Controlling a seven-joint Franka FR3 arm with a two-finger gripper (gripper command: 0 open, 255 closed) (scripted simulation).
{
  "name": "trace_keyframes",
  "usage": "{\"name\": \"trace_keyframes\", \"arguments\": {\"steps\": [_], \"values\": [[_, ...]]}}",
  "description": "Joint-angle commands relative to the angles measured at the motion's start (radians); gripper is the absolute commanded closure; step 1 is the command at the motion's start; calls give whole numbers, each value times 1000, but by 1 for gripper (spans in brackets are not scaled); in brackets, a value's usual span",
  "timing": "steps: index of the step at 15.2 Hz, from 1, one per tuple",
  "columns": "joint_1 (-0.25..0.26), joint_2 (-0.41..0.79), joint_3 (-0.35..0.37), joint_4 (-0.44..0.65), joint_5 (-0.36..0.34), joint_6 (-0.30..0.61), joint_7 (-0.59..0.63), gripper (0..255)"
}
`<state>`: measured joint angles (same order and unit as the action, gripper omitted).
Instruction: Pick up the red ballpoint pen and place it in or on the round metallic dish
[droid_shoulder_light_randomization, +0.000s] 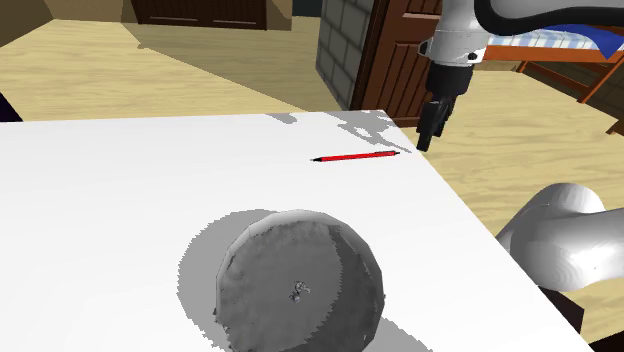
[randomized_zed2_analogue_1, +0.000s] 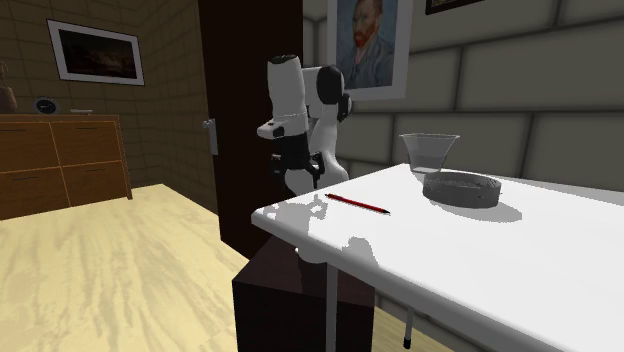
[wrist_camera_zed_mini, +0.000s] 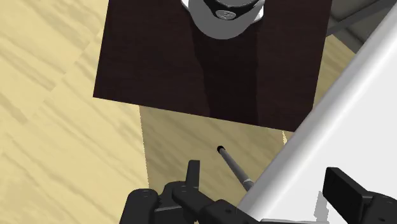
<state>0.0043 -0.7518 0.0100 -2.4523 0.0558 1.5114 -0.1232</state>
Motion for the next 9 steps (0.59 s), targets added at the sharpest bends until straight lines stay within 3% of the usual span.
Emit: {"name": "trace_keyframes", "arguments": {"steps": [1,9], "values": [[0,0,0,0,0,0,0,0],[301,57,13,115,-38,75,-586,0]]}}
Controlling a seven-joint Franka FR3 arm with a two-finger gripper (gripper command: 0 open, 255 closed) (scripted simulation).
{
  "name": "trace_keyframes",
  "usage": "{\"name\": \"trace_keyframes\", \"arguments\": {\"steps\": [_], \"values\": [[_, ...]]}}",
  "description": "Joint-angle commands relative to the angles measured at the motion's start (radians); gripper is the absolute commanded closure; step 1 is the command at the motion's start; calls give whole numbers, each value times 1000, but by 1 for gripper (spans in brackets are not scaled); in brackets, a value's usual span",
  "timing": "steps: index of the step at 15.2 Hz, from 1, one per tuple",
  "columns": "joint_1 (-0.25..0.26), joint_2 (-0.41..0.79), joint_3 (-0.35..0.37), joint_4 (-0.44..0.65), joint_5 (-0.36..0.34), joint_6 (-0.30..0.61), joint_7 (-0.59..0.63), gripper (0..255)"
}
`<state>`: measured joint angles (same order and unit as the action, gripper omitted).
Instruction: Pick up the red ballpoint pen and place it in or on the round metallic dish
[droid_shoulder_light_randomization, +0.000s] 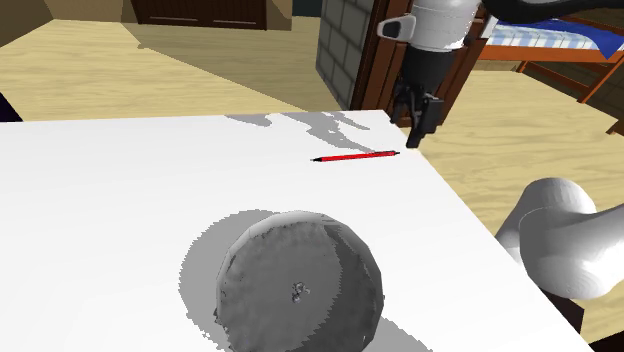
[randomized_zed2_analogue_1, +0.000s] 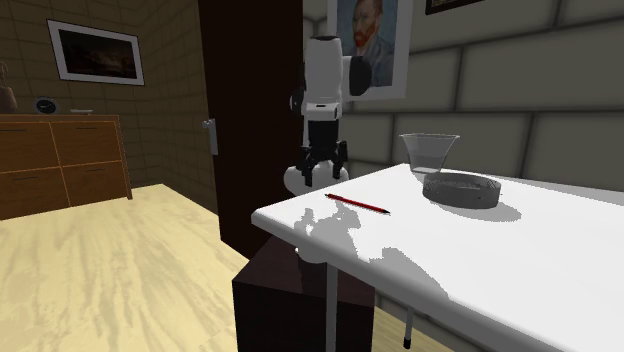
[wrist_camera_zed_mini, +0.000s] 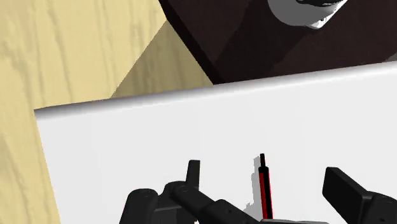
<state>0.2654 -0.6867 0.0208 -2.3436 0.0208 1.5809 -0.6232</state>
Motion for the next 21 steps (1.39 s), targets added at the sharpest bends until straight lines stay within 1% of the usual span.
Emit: {"name": "trace_keyframes", "arguments": {"steps": [1,8,16,17,21], "values": [[55,-10,2,8,-4,8,-114,0],[56,-29,3,-106,-3,103,-114,0],[56,-29,3,-106,-3,103,-114,0],[56,-29,3,-106,-3,103,-114,255],[55,-32,2,-109,-4,103,-115,255]]}}
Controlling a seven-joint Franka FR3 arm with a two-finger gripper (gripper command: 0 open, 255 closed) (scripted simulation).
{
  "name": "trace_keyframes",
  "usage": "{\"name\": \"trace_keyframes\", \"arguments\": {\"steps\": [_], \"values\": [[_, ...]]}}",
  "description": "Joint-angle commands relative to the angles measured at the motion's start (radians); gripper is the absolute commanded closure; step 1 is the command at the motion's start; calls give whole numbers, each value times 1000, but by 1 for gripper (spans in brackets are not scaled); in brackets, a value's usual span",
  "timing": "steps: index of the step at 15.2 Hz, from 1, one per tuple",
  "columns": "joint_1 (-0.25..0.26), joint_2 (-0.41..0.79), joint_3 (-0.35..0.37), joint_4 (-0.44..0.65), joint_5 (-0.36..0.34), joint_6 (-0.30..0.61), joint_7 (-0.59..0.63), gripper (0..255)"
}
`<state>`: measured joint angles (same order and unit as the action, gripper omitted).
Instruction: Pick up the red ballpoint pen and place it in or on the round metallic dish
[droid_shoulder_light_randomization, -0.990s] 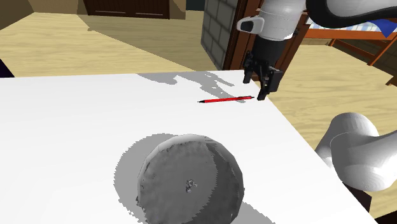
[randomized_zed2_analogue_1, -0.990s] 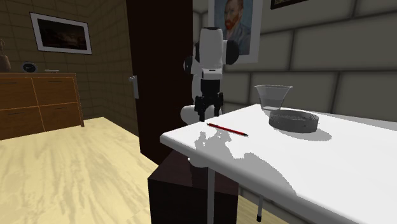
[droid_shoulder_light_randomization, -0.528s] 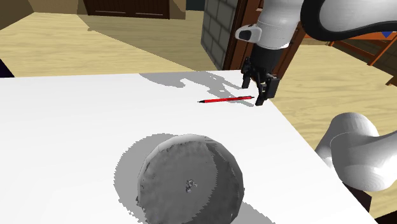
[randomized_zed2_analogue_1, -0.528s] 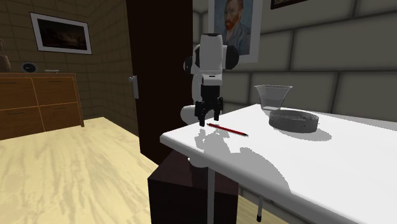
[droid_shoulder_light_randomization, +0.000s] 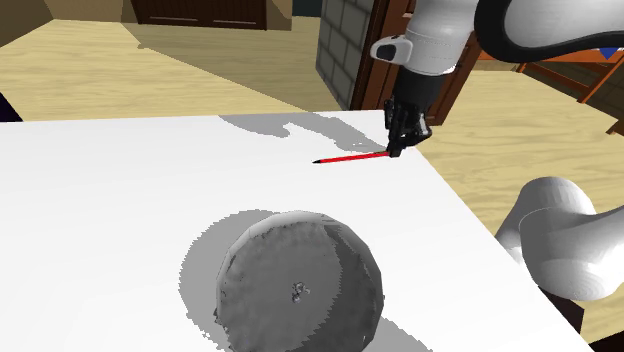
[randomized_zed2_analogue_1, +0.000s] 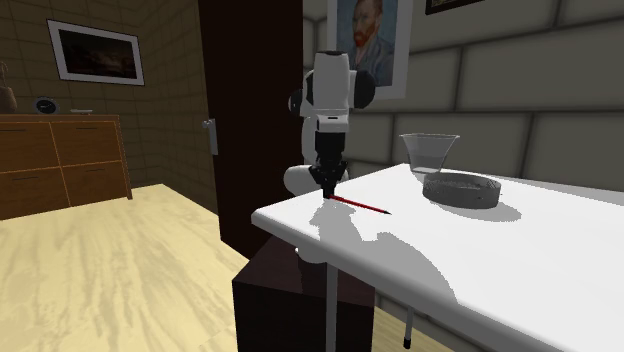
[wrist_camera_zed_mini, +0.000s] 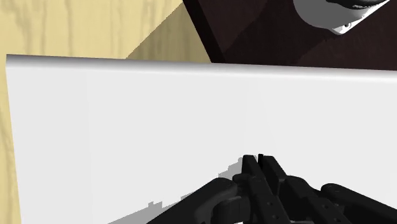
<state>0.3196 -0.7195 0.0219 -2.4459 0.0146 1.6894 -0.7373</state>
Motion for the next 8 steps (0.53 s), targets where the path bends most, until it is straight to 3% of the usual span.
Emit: {"name": "trace_keyframes", "arguments": {"steps": [1,8], "values": [[2,3,2,-6,3,-5,0,255],[2,7,1,39,2,-45,1,255]]}}
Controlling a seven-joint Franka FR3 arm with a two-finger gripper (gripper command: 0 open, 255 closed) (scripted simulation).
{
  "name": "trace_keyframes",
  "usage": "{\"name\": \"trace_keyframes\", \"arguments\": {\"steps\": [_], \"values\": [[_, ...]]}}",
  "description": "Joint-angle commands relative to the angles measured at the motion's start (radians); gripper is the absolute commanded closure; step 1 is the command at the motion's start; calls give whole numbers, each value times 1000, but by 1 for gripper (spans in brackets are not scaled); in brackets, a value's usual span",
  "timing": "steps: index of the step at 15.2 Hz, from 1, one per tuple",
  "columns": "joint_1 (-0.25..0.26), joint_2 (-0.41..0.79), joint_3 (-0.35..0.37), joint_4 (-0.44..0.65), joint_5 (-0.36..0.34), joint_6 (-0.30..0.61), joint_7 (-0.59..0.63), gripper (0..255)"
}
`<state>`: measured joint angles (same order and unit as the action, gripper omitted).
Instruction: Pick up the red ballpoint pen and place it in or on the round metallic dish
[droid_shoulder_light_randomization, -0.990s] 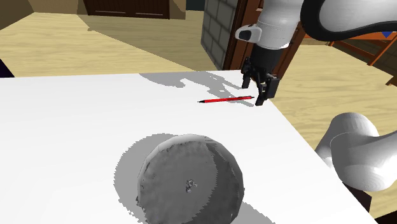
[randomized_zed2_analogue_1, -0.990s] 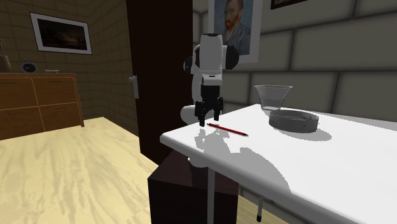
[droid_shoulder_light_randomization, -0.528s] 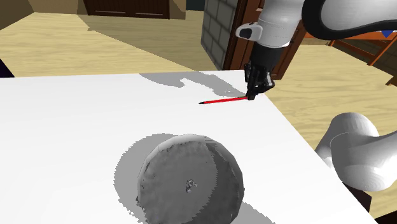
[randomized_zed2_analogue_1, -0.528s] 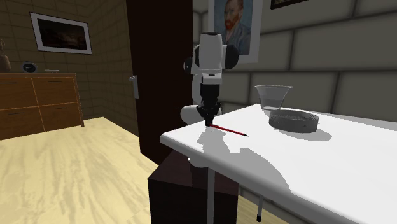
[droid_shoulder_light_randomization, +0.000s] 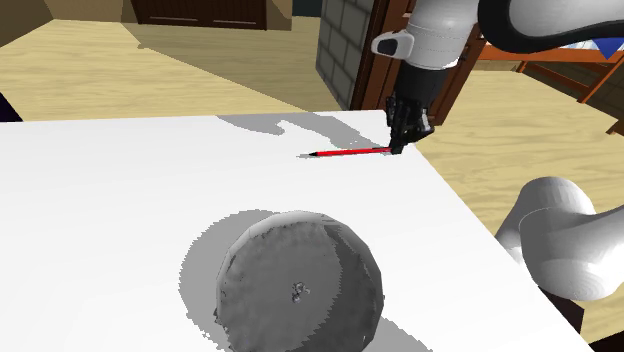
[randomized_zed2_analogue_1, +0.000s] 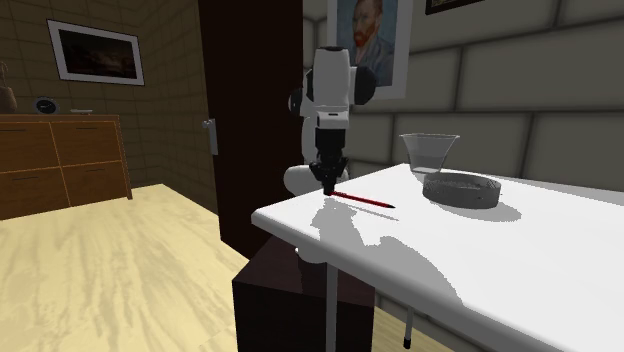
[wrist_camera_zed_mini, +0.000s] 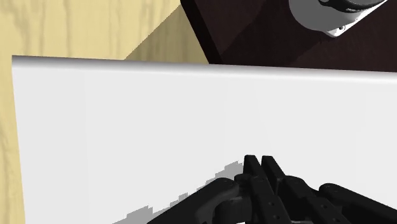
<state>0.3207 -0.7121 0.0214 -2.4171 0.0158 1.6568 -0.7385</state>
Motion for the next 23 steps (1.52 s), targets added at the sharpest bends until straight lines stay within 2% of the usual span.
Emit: {"name": "trace_keyframes", "arguments": {"steps": [1,21,23], "values": [[1,1,1,25,1,-25,2,255],[-1,71,-1,335,-1,-266,3,255],[12,68,40,337,26,-269,53,255]]}}
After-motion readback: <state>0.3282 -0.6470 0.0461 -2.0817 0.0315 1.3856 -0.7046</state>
